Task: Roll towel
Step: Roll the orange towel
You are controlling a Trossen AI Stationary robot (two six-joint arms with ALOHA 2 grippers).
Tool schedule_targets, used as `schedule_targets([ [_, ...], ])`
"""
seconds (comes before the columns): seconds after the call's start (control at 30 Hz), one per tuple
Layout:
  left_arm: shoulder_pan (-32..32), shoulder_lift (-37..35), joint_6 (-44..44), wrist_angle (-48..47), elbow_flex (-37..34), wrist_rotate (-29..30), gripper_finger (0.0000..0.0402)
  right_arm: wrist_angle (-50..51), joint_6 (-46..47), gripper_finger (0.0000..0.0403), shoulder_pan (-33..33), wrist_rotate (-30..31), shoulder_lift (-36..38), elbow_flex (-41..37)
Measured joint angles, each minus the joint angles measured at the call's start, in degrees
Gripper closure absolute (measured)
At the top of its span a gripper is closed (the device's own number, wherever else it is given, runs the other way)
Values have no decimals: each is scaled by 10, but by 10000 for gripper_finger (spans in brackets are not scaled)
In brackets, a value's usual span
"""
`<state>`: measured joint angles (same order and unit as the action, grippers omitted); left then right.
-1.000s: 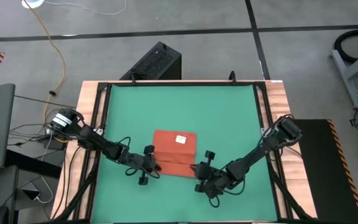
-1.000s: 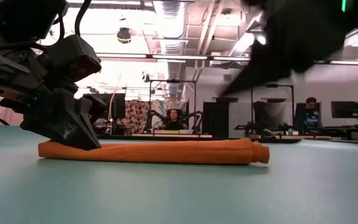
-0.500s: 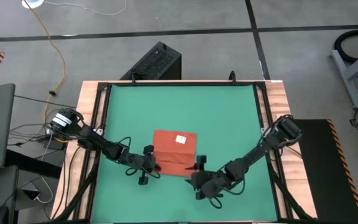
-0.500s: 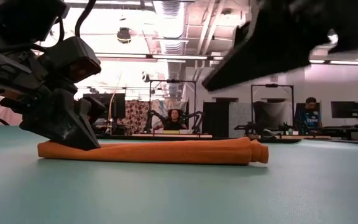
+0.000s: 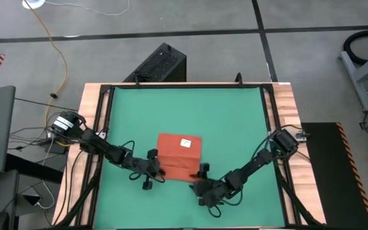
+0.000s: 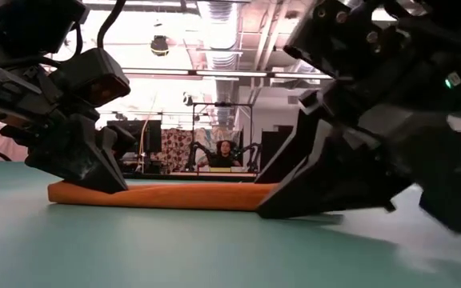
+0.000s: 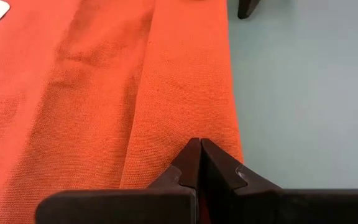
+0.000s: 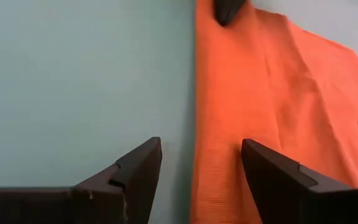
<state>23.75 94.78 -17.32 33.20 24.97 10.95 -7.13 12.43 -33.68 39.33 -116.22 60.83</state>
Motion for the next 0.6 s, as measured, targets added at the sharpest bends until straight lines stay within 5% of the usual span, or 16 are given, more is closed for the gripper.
schedule_targets([
  [0.33,0,0,-12,-3,0,-21,401,80,132,156,0,33,-44,4],
  [0.6,0,0,-11,-3,0,-27,402,85,129,186,4,28,-45,3],
])
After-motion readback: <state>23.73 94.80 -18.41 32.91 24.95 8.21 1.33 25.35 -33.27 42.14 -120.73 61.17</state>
